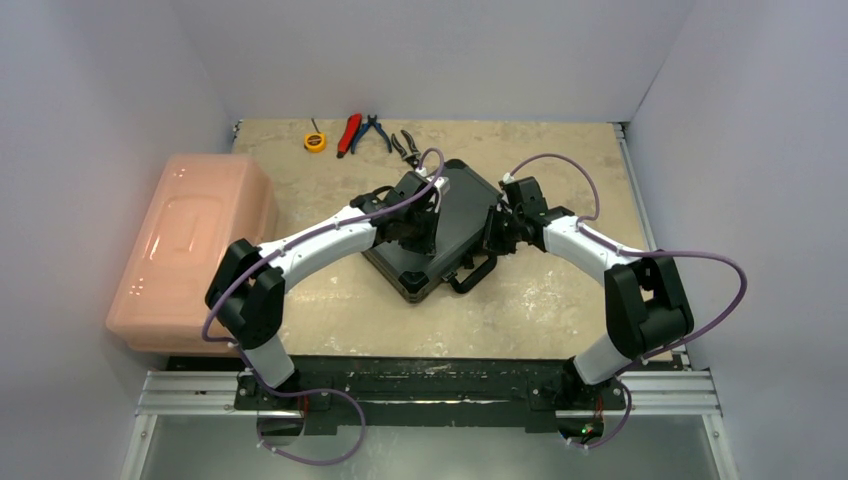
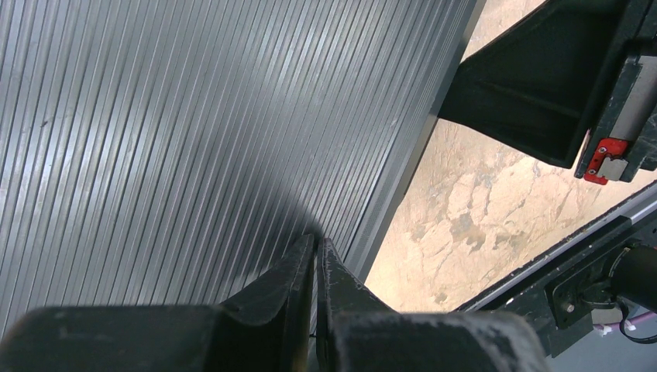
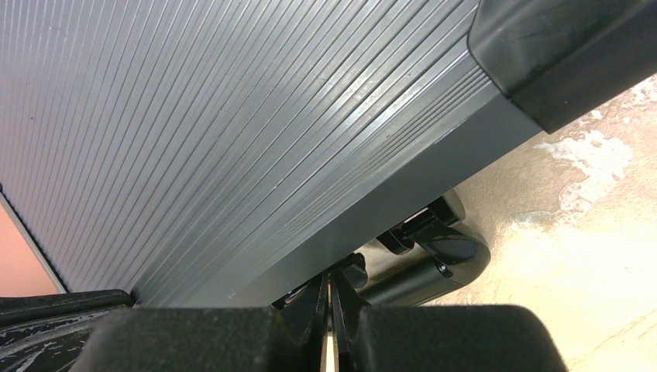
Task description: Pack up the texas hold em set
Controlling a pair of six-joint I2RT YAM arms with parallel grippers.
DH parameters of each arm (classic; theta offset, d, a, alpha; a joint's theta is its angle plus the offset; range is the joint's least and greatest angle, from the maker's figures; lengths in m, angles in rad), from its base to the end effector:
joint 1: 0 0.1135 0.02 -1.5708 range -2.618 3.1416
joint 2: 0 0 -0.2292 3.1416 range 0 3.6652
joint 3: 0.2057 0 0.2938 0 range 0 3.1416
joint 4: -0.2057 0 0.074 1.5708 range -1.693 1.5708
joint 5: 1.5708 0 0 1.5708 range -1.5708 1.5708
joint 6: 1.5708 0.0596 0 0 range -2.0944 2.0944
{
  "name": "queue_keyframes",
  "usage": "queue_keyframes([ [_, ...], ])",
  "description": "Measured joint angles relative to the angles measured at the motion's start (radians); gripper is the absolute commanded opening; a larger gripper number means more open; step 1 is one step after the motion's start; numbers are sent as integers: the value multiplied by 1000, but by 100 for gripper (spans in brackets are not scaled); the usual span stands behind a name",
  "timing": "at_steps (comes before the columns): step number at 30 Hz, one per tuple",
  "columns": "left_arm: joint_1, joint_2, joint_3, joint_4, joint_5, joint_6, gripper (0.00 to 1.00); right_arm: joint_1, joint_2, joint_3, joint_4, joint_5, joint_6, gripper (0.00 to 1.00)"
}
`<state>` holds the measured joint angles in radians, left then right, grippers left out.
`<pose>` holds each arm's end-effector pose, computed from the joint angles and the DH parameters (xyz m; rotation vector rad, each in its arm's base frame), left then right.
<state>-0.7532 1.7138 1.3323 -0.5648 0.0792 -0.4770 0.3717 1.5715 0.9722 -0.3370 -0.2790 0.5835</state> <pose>0.3031 -0.2907 0.1807 0.3935 2.5880 -0.5723 0.3381 0.1494 0.1243 0.1563 2.6091 0.7196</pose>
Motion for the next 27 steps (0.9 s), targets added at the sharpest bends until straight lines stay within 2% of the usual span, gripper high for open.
queue_keyframes([
  [27,0,-32,-40,18,-1,-2,5,4,-8,-11,-77,52,0,3],
])
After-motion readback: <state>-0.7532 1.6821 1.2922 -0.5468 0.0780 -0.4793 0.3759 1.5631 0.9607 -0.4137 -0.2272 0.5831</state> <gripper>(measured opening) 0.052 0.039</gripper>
